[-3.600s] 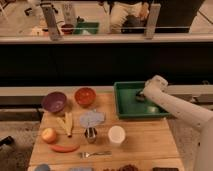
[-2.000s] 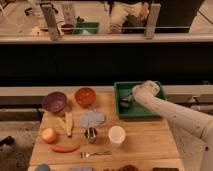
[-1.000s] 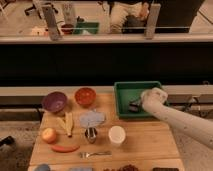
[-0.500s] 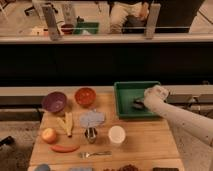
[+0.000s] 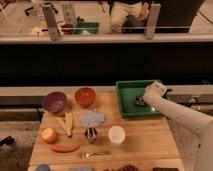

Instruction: Wipe tray with brush

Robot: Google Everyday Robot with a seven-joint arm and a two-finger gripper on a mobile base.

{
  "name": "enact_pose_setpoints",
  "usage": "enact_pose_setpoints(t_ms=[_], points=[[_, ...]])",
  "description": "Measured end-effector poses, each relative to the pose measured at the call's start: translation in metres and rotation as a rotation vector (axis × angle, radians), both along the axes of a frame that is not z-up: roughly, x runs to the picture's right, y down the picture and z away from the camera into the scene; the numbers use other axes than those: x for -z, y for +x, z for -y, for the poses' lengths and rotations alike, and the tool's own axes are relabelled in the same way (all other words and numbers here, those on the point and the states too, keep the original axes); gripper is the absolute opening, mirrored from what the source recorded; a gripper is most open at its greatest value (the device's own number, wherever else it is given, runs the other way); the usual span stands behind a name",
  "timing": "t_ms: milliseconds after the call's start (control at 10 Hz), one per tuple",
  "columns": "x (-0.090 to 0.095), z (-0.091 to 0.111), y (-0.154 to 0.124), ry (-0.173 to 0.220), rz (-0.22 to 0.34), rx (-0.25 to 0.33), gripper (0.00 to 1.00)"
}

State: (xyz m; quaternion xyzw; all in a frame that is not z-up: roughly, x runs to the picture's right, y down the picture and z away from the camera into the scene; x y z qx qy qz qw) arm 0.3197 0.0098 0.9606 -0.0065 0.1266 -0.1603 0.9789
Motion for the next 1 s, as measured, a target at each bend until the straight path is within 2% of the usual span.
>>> enact_pose_setpoints(t_ms=[300,600,1000], points=[[0.004,0.020,-0.025,0.039,0.021,0.022,0.02],[-0.002,0.035,-0.050,0.061,0.046,0.042,0.02],[-0.014,0.039,-0.077,0.068,0.080,0.045,0.02]])
